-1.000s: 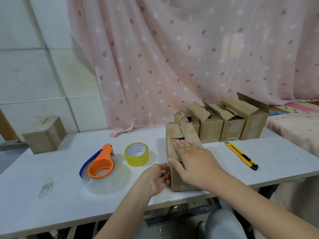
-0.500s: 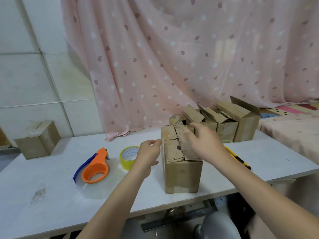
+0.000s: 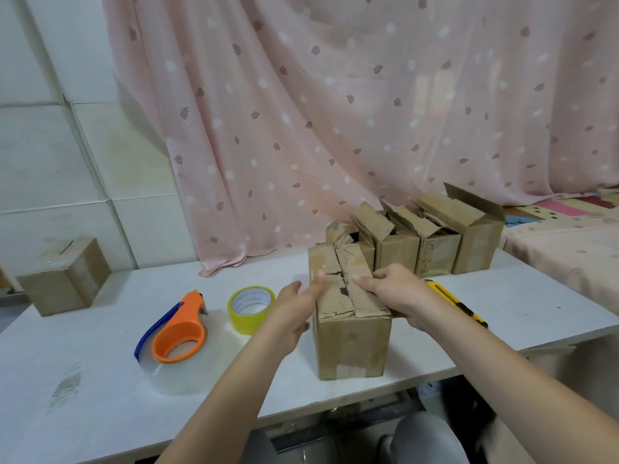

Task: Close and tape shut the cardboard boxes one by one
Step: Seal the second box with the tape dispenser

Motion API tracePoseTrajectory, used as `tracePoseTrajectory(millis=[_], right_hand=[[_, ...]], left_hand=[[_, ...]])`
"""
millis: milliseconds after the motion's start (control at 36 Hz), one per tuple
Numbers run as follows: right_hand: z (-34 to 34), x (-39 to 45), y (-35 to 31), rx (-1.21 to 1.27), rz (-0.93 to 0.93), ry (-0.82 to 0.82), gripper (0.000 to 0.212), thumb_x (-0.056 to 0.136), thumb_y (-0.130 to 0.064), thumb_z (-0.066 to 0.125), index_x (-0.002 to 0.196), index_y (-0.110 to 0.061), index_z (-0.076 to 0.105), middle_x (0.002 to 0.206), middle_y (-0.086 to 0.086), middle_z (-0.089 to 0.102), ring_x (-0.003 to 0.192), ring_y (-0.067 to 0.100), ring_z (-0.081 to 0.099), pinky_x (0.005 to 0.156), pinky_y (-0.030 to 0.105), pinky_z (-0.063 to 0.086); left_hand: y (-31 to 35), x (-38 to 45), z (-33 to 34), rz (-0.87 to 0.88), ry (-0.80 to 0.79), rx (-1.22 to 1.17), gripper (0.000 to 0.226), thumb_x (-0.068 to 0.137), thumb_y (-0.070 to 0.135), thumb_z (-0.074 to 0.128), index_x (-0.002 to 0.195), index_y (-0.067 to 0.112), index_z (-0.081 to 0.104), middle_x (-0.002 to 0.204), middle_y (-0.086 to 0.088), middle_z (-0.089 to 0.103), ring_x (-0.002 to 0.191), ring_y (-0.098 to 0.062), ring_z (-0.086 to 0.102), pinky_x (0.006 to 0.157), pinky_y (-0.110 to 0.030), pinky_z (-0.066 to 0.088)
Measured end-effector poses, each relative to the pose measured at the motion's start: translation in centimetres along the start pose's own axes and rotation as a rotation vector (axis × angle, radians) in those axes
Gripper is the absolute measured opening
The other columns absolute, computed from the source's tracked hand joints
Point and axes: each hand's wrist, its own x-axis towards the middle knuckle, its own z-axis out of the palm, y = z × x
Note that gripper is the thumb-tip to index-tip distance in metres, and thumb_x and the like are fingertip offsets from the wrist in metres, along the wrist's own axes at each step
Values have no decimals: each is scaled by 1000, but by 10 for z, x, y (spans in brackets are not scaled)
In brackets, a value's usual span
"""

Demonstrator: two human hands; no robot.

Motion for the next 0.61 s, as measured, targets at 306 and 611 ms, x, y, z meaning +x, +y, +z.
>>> tracePoseTrajectory(millis=[306,611], right_hand=[[8,11,11,-15,-22,51,54,94,-45,63,113,5,66,114,26,66,76,25,62,70,34,43],[7,10,2,-49,36,31,48,94,-41,65,108,4,67,93,11,72,81,31,68,67,36,51]], left_hand=[[12,-13,-6,193,217,267,49,95,34,61,76,-12,66,82,-24,73,69,-32,74,79,-51,60],[27,-13,-8,67,93,456,55,98,50,48,104,-3,60,99,-16,71,77,-35,74,73,-44,63]])
